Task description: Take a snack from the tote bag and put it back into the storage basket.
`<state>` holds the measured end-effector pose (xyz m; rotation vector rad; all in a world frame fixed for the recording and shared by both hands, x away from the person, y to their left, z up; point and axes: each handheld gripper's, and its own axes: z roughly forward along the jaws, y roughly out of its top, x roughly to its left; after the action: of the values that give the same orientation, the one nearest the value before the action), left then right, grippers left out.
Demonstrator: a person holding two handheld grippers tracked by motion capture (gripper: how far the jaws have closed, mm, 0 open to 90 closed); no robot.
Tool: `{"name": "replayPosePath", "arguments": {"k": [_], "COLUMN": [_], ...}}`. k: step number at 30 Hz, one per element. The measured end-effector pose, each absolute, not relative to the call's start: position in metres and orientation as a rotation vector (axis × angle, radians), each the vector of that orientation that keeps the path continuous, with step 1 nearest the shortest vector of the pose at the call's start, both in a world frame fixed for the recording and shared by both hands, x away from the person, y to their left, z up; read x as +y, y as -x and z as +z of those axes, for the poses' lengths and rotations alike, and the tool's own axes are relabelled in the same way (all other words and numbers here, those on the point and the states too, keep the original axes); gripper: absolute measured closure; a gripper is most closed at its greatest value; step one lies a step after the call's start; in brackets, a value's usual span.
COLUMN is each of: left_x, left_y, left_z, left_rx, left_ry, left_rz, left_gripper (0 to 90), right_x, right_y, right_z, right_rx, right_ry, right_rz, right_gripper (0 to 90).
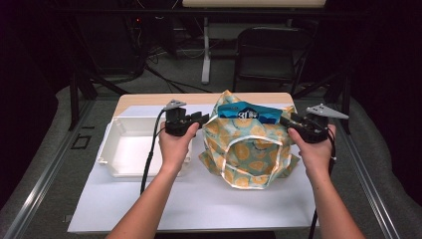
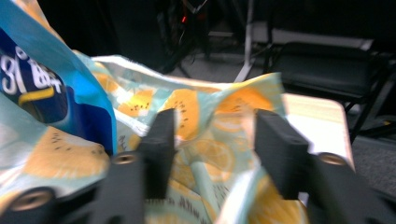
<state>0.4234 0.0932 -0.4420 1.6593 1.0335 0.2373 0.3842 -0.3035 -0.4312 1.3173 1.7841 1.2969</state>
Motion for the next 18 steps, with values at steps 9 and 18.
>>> {"name": "replayPosePath", "arguments": {"k": [9, 18], "left_x": [0.098, 0.084], "left_y": [-0.400, -0.417], "left_z": [-0.433, -0.442], "left_rx": [0.886, 1.023], "left_ry": [-1.653, -1.794], "left_rz": [0.255, 0.223], "left_gripper": [32.1, 86.3], "right_x": [-0.317, -0.312], "right_y": [-0.351, -0.367], "right_z": [-0.418, -0.433], "right_rx": [1.700, 1.790], "right_ry": [-1.265, -1.346], "right_rz": [1.363, 1.359], "right_gripper": [22.9, 84.5]}}
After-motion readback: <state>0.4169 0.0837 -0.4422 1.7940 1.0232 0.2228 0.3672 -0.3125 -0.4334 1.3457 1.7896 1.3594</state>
